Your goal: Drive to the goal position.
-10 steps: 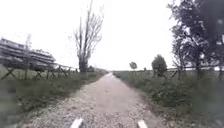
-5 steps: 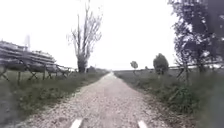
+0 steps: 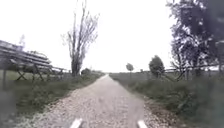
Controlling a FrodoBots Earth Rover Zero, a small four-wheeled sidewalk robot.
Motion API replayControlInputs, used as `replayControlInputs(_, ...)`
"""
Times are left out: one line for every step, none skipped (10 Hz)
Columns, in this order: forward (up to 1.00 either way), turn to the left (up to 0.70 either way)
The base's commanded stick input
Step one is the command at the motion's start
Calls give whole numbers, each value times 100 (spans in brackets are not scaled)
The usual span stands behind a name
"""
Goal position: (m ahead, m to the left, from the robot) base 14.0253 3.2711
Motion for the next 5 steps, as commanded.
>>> replayControlInputs(70, 0)
replayControlInputs(70, 0)
replayControlInputs(70, 0)
replayControlInputs(70, 0)
replayControlInputs(70, 0)
